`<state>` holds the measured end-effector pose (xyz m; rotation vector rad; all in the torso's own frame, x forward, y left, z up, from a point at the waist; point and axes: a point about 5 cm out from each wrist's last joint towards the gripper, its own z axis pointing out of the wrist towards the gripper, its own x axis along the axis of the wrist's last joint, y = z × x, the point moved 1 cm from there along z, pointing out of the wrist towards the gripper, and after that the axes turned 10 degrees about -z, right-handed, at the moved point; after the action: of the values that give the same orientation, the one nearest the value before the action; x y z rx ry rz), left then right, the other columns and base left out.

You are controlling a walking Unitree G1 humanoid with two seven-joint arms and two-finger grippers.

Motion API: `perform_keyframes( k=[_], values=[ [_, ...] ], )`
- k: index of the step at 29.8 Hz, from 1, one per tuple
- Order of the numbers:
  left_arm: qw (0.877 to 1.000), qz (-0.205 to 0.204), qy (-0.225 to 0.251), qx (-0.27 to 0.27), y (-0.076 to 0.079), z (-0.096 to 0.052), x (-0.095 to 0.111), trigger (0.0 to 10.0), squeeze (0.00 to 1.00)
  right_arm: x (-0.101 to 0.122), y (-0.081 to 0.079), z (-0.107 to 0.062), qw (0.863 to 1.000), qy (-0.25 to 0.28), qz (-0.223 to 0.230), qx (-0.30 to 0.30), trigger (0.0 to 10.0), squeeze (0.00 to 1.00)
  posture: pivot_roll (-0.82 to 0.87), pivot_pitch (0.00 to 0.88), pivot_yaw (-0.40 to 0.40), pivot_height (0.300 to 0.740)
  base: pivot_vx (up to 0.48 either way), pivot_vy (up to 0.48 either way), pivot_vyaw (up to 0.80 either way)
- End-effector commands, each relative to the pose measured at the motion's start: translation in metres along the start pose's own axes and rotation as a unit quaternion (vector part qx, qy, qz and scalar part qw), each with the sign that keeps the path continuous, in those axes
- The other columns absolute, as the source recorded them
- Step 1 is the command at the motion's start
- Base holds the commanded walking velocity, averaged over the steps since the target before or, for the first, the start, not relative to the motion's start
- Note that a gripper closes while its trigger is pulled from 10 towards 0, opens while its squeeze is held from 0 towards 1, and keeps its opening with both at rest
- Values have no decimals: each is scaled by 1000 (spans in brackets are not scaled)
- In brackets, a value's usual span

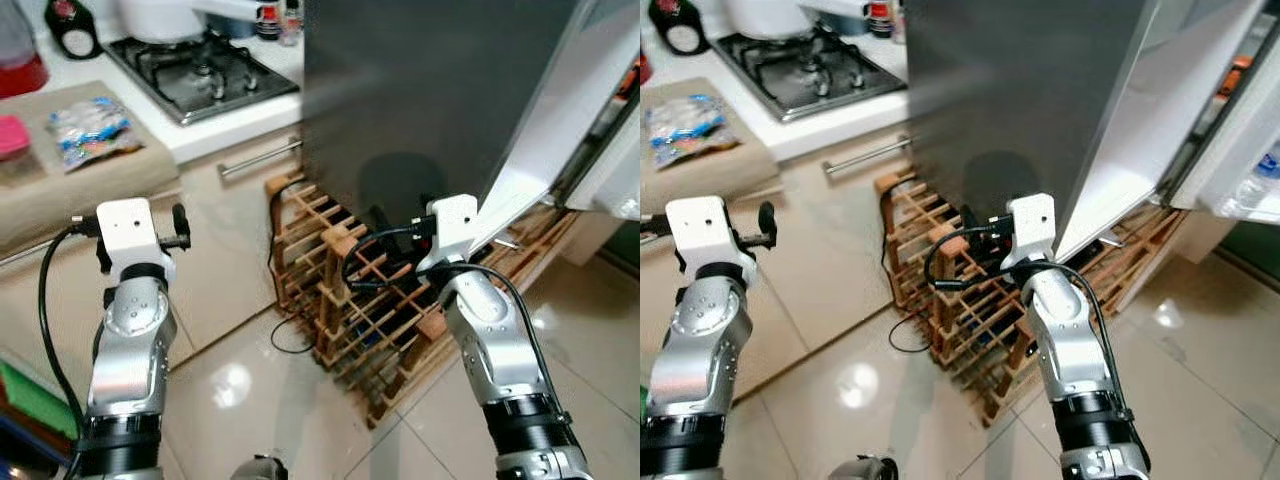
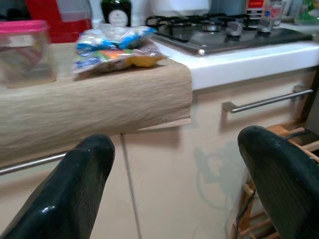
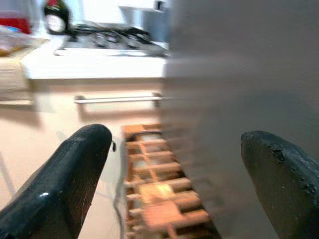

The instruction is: Restocking fridge

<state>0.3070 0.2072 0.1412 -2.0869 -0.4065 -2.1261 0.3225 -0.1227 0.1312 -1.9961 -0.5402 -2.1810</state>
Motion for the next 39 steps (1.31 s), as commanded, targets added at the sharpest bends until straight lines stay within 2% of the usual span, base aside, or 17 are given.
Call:
perform_keyframes(
  k=[1,6,17,18,23,27,30,32,37,39],
  values=[
    [1000,5,26,-13,8,1,10,10000,0,4,-12,3,999,12,13,26,10000,0,-92,0,-12,740,0,0,0],
    [999,5,41,-31,18,3,17,10000,0,6,-22,6,999,20,14,48,10000,0,-91,0,-10,740,0,0,0],
    [997,-9,44,-56,33,5,25,10000,0,4,-22,7,998,15,19,49,10000,0,-93,0,2,740,0,0,0],
    [998,-18,36,-58,33,5,22,10000,0,2,-10,8,1000,4,18,5,10000,0,-95,0,3,740,0,0,0],
    [996,-79,18,-48,25,10,16,10000,0,5,11,6,999,2,8,-52,10000,0,-107,0,2,740,0,70,136],
    [996,-76,14,-46,25,9,13,10000,0,6,13,5,998,9,16,-57,10000,0,-105,0,-4,740,0,442,639],
    [996,-66,23,-53,29,8,14,10000,0,7,9,6,999,10,11,-43,10000,0,-102,0,-15,740,0,390,575],
    [997,-61,9,-43,29,9,10,10000,0,5,6,7,999,5,10,-37,10000,0,-85,0,-29,740,0,0,569],
    [996,-59,20,-63,34,9,18,10000,0,7,-3,14,1000,9,10,-7,10000,0,-63,0,-32,740,0,0,561],
    [997,-42,20,-61,33,9,17,10000,0,7,-5,15,1000,9,10,-3,10000,0,-54,0,-26,740,0,0,556]
  ],
)
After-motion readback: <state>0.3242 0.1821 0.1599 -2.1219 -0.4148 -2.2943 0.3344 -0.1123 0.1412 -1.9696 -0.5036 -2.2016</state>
